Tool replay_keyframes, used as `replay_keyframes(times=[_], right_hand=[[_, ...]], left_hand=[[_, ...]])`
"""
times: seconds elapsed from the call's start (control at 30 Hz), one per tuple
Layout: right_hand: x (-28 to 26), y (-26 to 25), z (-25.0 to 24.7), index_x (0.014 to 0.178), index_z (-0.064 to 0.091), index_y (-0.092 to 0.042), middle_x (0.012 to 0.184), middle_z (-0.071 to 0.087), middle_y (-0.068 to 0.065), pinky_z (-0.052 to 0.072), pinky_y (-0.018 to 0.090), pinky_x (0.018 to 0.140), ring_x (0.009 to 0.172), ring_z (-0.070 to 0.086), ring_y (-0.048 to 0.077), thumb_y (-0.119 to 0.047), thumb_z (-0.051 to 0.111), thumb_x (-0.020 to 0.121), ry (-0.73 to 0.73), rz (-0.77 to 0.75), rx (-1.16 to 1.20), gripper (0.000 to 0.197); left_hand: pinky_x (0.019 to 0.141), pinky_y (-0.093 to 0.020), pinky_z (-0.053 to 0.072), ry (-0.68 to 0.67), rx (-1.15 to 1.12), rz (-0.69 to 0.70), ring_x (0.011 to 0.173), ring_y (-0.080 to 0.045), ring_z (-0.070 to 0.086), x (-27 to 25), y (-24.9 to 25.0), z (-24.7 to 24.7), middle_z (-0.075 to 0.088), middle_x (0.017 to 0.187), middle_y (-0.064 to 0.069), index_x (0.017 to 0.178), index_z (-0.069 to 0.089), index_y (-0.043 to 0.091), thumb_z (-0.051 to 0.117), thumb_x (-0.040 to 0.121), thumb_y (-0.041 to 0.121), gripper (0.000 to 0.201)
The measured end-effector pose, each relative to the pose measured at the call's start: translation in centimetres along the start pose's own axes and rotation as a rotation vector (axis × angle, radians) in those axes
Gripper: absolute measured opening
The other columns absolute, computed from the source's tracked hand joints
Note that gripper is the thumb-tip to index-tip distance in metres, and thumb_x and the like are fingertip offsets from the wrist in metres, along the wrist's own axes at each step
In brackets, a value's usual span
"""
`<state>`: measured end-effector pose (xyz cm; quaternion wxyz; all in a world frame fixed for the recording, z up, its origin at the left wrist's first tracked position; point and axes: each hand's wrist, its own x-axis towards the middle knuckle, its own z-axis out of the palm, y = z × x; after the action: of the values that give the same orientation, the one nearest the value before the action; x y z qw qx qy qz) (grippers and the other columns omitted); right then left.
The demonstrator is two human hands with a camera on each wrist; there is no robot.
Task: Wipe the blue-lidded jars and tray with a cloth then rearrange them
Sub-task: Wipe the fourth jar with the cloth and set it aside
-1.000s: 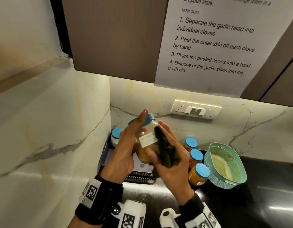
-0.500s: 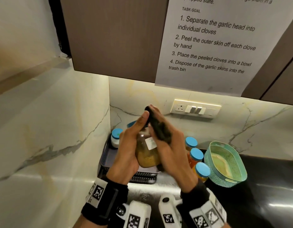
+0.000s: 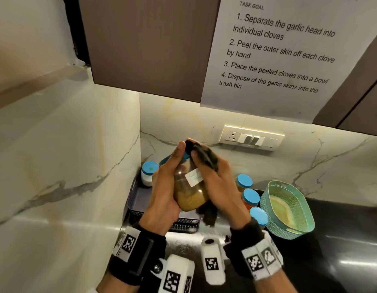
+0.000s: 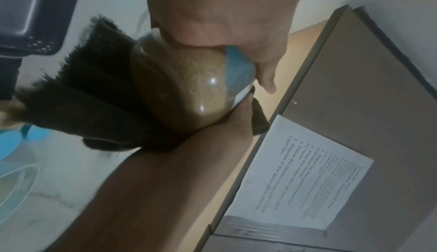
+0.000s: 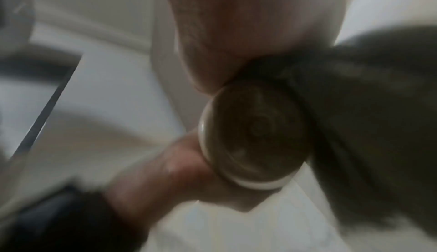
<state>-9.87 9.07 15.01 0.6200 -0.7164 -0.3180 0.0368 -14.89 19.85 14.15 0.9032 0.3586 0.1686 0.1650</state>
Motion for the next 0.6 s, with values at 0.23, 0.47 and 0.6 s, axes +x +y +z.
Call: replay_keyframes(times=[0.23,0.47,0.6], right_hand=[[-6.0,5.7,2.6,0.158,0.043,-0.03,0.172,0.028,-0.006,0.032,0.054,0.124,0.162,0.02,0.029,-0.018,0.062,0.092,0.056,-0.42,-0.41,0.069],[-3.9,5.0,-0.6,0.138,0.062,-0.02,0.136,0.067,0.011,0.06,0.032,0.095,0.127,0.066,0.028,-0.047,0.083,0.08,0.301,0.171,0.511,0.068],[-4.6,3.5,-0.5,0.113,0.077,-0.026,0.109,0.079,-0.001,0.06,0.023,0.084,0.106,0.074,0.013,-0.022,0.067,0.09,0.206,0.143,0.494,0.026]], left_hand=[[0.062,-0.032,0.065,0.147,0.146,0.011,0.082,-0.028,0.077,0.2,1.5,-0.4,0.078,0.105,-0.019,0.115,0.071,0.001,0.087,0.077,0.04,0.057],[0.079,-0.035,0.058,0.003,0.337,-0.037,0.103,-0.024,0.072,-0.4,1.3,-0.1,0.075,0.117,-0.006,0.119,0.072,0.024,0.092,0.053,0.063,0.079],[0.103,-0.055,0.056,0.052,0.359,-0.082,0.111,-0.035,0.072,0.8,2.0,0.1,0.075,0.12,-0.011,0.095,0.084,0.022,0.092,0.023,0.078,0.092]])
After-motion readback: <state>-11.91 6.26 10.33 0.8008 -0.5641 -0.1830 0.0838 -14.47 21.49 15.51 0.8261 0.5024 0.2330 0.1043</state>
